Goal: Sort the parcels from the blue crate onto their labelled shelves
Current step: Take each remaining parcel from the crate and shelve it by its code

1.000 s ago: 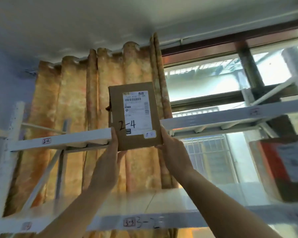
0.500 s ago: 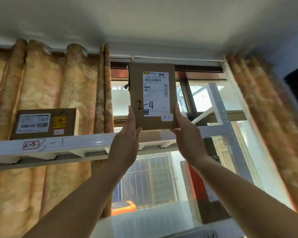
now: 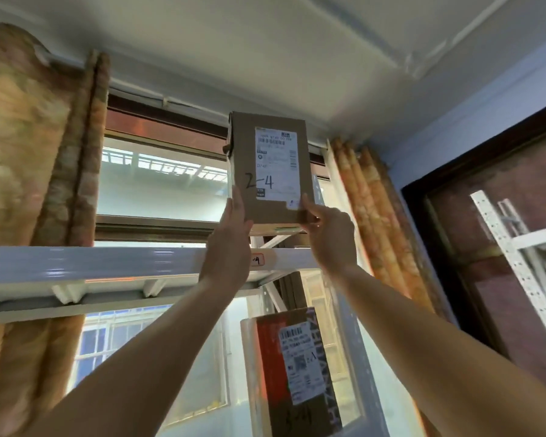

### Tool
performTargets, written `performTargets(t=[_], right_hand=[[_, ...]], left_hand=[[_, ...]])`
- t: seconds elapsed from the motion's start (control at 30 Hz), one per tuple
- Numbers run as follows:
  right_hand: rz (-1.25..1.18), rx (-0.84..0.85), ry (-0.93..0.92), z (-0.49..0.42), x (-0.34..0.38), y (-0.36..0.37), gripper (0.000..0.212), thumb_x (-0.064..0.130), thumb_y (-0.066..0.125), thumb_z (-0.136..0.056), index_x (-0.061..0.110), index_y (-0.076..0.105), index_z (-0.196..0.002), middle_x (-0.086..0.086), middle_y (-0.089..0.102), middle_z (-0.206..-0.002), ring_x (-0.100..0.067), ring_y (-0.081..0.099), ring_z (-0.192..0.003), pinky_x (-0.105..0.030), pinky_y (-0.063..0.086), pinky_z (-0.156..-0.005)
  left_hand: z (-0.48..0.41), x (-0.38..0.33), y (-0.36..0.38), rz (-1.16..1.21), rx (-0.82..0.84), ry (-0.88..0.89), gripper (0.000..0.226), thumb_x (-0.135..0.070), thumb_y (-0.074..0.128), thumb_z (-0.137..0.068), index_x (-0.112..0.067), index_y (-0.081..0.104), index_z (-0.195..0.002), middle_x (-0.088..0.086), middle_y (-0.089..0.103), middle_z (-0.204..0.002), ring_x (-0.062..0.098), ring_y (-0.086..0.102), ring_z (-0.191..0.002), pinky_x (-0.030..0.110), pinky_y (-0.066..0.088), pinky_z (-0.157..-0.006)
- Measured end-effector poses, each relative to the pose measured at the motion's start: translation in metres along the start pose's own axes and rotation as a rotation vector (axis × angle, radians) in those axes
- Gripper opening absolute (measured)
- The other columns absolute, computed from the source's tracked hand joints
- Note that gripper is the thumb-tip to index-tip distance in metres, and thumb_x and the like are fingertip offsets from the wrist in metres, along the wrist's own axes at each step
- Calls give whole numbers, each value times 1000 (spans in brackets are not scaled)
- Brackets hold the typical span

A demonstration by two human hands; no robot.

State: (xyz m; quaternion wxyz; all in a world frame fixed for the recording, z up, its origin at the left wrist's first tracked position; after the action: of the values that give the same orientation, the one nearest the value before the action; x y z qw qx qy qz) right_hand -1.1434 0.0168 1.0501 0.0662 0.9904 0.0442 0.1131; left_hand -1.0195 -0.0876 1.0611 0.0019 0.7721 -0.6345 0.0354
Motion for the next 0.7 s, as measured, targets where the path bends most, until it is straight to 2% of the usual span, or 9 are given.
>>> performTargets(t=[0.2, 0.43, 0.5, 0.57, 0.63, 0.7], right_hand=[[-95, 40, 48, -37, -55, 17, 34, 19, 65, -89, 25, 64, -123, -9, 70, -113, -24, 67, -98, -39, 53, -88], [-178, 131, 46, -66, -115, 51, 31, 30, 54, -96, 26, 62, -126, -7, 67, -121, -24, 65, -104, -27, 51, -83], [-227, 141, 80, -70, -133, 60, 31, 29, 50, -98, 25, 62, -127, -6, 66, -123, -24, 62, -106, -28, 52, -82], [-286, 135, 136, -71, -152, 67, 30, 26, 46, -100, 23, 64, -124, -6, 67, -119, -19, 59, -95, -15, 46, -65], [-352, 147, 175, -70, -170, 74, 31, 22, 44, -100, 19, 65, -122, -7, 67, -115, -15, 56, -89, -8, 39, -53], [-420, 173, 194, -68, -183, 81, 32, 19, 42, -100, 15, 65, -122, -8, 66, -116, -18, 58, -94, -11, 43, -60]], left_hand=[[-8, 7, 43, -47, 19, -19, 74, -9, 50, -94, -21, 3, -150, 7, 56, -132, 23, 61, -110, 36, 50, -92], [-30, 21, 103, -88, 14, -34, 73, -6, 50, -93, -17, 6, -150, 6, 52, -137, 23, 58, -115, 40, 51, -95], [-34, 25, 124, -124, 18, -47, 72, -6, 49, -93, -15, 6, -150, 5, 51, -138, 22, 54, -121, 43, 44, -104], [-35, 31, 143, -210, 31, -68, 71, -9, 50, -94, -15, 6, -150, 1, 50, -140, 20, 50, -126, 51, 23, -115], [-34, 37, 157, -281, 33, -83, 71, -8, 49, -94, -16, 6, -150, -4, 51, -139, 17, 49, -127, 53, 2, -116], [-32, 40, 169, -288, 29, -89, 72, -5, 48, -93, -17, 5, -150, -4, 50, -140, 16, 47, -129, 50, -3, -115]])
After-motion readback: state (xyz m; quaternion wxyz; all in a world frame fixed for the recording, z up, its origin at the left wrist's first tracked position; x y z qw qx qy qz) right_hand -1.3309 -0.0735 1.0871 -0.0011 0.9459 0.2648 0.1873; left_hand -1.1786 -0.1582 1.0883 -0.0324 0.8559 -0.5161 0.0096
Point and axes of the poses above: each hand's wrist, its own z-axis away from the middle knuckle, its own y-axis out of the palm, x = y × z, the point moved 5 cm from there along -z, towards the middle knuckle
